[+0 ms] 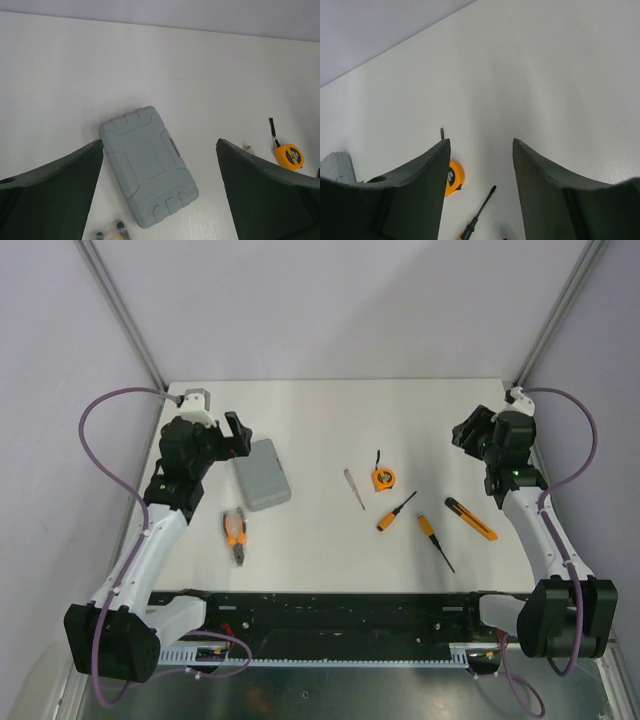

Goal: Pack the tool kit

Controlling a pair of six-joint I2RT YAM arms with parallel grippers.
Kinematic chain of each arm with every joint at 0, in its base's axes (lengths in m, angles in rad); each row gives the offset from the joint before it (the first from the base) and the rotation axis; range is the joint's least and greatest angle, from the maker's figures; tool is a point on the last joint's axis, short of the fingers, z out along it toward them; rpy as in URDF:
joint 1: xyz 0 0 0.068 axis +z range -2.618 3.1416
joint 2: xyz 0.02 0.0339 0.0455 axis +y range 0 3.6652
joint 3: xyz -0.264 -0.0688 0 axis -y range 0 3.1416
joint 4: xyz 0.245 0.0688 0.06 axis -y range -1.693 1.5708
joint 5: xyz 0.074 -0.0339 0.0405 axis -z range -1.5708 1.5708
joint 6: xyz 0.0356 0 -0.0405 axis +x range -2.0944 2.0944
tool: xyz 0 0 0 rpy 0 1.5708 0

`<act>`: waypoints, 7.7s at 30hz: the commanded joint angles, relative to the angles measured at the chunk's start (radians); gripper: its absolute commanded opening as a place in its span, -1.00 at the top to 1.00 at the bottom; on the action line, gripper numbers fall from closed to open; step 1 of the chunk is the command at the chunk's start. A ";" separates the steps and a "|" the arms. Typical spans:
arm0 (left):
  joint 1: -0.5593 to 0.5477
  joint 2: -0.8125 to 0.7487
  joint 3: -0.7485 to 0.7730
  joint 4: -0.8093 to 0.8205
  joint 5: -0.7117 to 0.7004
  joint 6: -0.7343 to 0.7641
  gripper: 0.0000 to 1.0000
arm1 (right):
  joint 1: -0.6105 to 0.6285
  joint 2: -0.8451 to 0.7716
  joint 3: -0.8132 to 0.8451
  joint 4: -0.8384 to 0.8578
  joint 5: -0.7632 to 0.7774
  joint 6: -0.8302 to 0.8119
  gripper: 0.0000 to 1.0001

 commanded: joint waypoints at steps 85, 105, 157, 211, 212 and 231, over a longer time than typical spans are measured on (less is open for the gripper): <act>-0.177 0.359 -0.219 -0.072 0.260 -0.403 -0.54 | 0.676 0.521 0.127 0.053 -0.161 0.045 -0.13; -0.180 0.445 -0.103 -0.070 0.309 -0.449 -0.74 | 0.682 0.608 0.128 0.221 -0.259 0.131 -0.06; -0.178 0.560 -0.254 -0.074 0.222 -0.492 0.83 | 0.765 0.700 0.207 -0.045 0.253 -0.080 0.78; -0.182 0.520 -0.293 -0.095 0.162 -0.437 0.78 | 0.675 0.687 0.363 -0.092 -0.152 -0.053 0.40; -0.182 0.520 -0.294 -0.094 0.162 -0.437 0.78 | 0.675 0.690 0.363 -0.091 -0.147 -0.055 0.40; -0.183 0.540 -0.281 -0.093 0.179 -0.423 0.77 | 0.679 0.751 0.364 -0.059 -0.259 -0.079 0.49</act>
